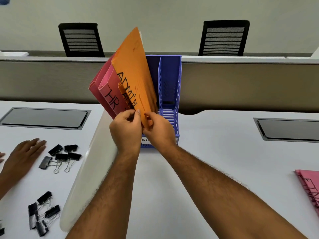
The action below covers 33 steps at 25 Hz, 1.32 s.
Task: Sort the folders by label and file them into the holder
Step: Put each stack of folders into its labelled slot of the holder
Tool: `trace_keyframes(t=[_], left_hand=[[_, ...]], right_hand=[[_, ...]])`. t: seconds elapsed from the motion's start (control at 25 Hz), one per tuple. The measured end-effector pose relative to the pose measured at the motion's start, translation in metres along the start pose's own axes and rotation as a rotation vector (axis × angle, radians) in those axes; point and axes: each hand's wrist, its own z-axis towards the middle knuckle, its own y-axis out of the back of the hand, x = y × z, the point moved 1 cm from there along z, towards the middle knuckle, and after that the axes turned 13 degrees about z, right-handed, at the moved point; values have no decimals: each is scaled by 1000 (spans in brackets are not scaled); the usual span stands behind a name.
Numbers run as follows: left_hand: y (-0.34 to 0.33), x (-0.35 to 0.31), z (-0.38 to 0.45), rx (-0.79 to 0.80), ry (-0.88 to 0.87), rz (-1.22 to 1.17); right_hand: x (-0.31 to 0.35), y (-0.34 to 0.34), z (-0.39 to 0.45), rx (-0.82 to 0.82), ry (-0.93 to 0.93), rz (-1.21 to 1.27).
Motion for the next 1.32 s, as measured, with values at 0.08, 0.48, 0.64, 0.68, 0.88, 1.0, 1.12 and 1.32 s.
trace_keyframes(t=[0.08,0.48,0.64,0.68,0.88,1.0,1.12,1.32], left_hand=[[-5,10,-7,78,62,69],[-5,38,-43,318,201,168],[2,50,-96,464,200,152],[4,51,-111,498,187,152],[12,29,-194,694,41,135],[6,7,-235,797,-43,143],[-6,-15,-280,856,-136,100],[-41,-63,-357,908,-212,64]], right_hand=[[-5,-1,-6,38,3,-30],[-30,56,-61,39,-96,126],[-48,92,-117,13,-161,125],[-51,100,-131,10,-190,109],[-65,151,-206,-103,-259,106],[-81,182,-244,-149,-284,116],[-107,216,-279,-171,-313,101],[-155,290,-319,-195,-368,58]])
